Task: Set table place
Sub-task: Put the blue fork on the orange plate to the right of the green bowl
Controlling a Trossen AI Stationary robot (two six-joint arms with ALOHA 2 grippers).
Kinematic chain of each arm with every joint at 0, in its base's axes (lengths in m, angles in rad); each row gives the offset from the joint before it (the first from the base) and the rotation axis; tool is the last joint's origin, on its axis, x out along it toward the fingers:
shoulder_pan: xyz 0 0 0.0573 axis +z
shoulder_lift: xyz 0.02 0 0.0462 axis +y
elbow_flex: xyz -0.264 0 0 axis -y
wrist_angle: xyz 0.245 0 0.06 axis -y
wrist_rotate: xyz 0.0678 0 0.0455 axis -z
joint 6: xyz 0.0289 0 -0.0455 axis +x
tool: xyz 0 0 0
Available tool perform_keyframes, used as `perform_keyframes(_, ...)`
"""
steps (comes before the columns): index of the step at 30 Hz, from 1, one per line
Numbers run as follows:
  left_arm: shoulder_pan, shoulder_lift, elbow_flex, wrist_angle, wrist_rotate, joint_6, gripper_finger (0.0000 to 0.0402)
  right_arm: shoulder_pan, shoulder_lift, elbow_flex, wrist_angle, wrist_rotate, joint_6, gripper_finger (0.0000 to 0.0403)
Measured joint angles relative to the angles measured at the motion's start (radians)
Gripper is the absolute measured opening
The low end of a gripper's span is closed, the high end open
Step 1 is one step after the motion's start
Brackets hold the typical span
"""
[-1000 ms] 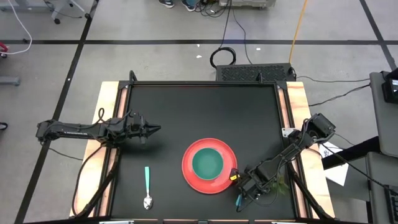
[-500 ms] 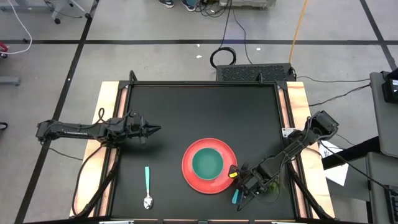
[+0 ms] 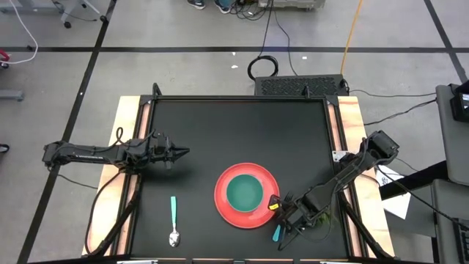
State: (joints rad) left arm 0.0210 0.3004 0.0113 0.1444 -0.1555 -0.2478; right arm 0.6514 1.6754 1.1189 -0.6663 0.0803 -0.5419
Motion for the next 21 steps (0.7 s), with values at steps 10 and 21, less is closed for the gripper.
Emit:
perform_keyframes(10,0.0,0.0,0.0,0.0,0.0,0.004,0.0031,-0.011,-0.001,0.146,-0.228,0.001,-0.003,0.0002)
perform_keyframes(21,0.0,0.0,0.0,0.001,0.0,0.006,0.0031,-0.071,-0.002,0.238,-0.315,0.0,-0.054,0.0002)
